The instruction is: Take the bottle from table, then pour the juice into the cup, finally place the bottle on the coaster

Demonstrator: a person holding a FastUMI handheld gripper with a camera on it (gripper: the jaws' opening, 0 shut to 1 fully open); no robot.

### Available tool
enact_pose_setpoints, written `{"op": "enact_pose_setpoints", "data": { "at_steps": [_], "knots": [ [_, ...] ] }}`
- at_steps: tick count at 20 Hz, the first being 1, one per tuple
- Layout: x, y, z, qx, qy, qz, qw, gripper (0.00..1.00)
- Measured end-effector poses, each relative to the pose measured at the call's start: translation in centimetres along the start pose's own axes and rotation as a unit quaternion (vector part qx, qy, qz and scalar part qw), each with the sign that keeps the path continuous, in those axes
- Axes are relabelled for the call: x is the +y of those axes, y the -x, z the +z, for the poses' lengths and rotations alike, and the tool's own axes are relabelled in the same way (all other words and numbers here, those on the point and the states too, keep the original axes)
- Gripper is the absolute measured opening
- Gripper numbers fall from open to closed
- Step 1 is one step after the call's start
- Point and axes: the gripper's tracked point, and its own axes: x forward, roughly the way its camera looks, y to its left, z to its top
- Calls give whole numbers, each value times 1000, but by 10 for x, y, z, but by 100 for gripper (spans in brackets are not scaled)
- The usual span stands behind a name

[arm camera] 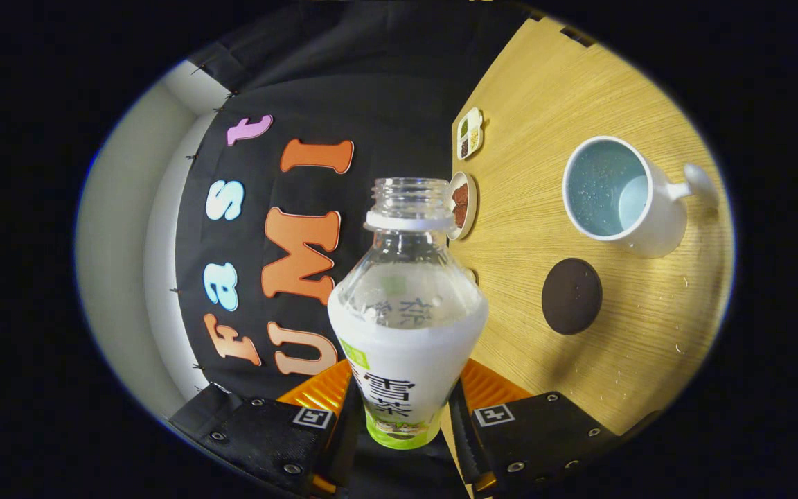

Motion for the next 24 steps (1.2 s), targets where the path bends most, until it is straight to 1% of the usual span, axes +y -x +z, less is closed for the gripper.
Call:
{"op": "enact_pose_setpoints", "data": {
  "at_steps": [4, 13, 24],
  "knots": [
    [5, -2, 4, -4, -38, 13, 999, 59],
    [0, -9, 5, 5, -92, 10, 996, 59],
    [7, -9, 8, 12, -115, 7, 993, 59]
  ]
}}
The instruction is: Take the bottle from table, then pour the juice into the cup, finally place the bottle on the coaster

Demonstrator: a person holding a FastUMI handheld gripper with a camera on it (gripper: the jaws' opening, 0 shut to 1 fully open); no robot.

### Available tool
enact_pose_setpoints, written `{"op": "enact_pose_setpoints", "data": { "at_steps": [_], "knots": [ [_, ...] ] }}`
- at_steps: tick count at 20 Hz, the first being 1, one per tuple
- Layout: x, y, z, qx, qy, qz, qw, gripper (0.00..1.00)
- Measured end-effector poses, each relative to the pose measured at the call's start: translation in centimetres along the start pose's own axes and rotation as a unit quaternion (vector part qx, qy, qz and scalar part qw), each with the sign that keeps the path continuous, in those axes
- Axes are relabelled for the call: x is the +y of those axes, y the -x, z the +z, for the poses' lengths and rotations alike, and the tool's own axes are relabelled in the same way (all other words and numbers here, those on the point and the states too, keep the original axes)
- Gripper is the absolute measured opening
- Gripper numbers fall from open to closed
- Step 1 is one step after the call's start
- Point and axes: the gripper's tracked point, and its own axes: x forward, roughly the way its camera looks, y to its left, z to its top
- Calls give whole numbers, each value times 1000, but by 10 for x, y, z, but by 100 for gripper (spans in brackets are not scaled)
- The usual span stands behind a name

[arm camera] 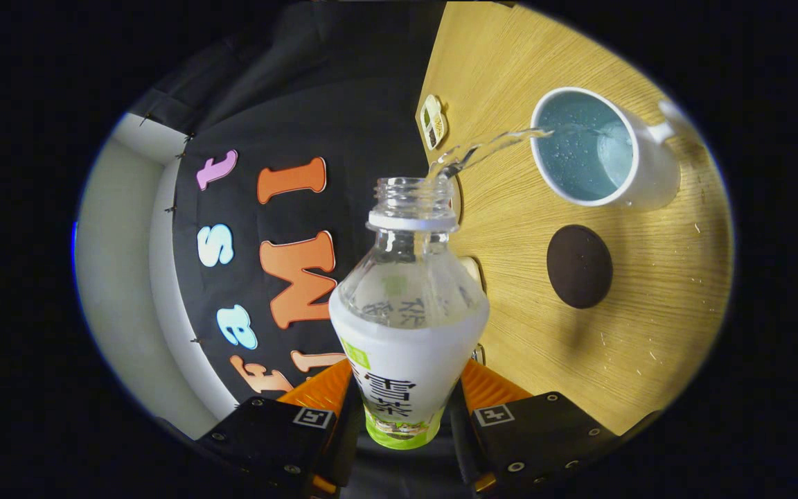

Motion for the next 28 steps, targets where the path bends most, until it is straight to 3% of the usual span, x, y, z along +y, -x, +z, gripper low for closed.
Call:
{"op": "enact_pose_setpoints", "data": {
  "at_steps": [28],
  "knots": [
    [25, -1, -9, 9, -50, 12, 999, 59]
  ]
}}
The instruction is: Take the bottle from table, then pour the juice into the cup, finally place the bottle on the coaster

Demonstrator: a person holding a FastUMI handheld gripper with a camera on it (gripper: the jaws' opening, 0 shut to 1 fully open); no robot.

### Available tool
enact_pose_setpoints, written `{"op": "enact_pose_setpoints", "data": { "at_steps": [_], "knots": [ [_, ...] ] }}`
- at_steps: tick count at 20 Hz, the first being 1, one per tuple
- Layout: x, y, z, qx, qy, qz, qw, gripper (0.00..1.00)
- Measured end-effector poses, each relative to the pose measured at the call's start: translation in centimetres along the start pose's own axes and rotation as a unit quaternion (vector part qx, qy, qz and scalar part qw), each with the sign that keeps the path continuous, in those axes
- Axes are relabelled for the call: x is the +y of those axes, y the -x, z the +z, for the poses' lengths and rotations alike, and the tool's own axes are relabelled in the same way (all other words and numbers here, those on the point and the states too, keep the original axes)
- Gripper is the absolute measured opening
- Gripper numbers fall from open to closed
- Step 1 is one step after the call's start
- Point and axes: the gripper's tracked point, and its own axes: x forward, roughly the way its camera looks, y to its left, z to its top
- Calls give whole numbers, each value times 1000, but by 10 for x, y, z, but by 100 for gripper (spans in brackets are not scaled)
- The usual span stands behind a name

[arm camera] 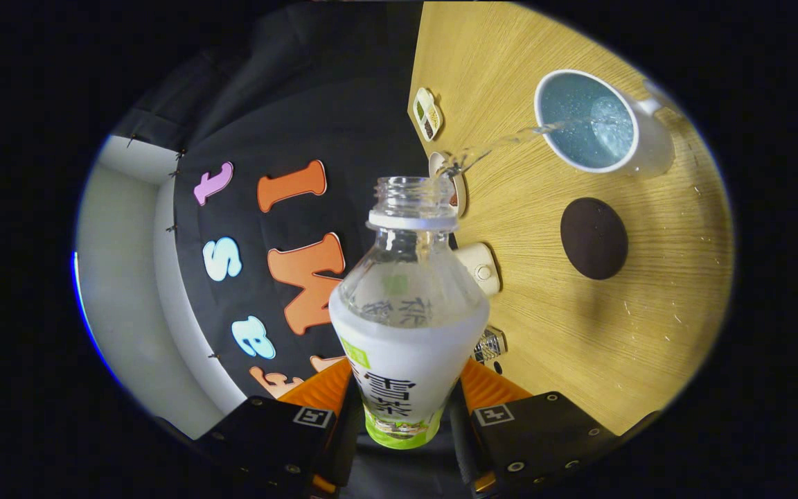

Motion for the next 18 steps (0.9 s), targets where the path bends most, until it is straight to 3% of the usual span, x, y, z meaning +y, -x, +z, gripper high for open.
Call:
{"op": "enact_pose_setpoints", "data": {
  "at_steps": [18],
  "knots": [
    [9, 0, 6, -8, -36, 6, 999, 60]
  ]
}}
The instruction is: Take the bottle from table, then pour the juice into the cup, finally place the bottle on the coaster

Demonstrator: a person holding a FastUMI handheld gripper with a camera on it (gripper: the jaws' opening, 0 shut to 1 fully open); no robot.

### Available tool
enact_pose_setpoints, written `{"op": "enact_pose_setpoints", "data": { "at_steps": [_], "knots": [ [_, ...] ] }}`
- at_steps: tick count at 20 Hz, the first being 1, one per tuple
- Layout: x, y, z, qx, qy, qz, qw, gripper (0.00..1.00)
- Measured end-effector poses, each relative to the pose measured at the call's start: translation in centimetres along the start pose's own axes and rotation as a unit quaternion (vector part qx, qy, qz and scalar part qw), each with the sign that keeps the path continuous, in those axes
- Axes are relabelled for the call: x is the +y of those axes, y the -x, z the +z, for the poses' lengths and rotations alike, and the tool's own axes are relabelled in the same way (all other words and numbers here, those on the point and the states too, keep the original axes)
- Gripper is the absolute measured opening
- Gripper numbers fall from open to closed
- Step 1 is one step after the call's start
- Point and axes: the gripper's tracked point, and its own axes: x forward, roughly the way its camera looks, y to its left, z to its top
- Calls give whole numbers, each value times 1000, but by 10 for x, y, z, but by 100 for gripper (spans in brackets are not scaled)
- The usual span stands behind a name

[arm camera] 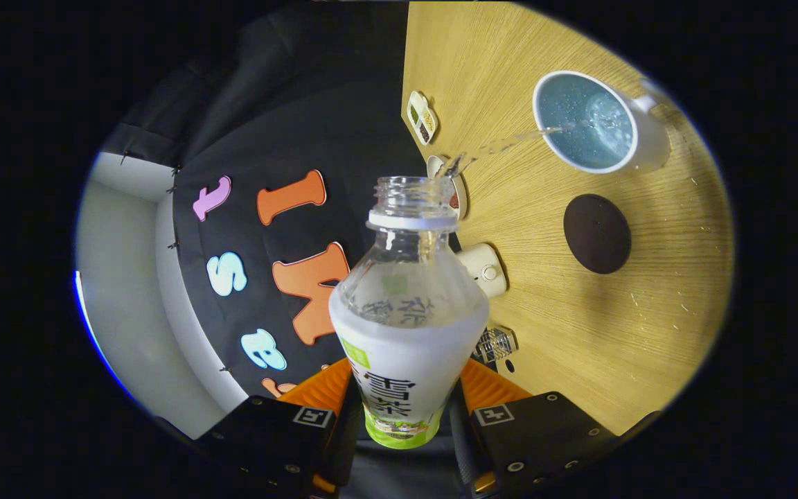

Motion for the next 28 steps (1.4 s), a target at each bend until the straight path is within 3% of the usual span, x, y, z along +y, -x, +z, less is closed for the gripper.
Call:
{"op": "enact_pose_setpoints", "data": {
  "at_steps": [28],
  "knots": [
    [20, 8, 17, -15, -70, 20, 997, 59]
  ]
}}
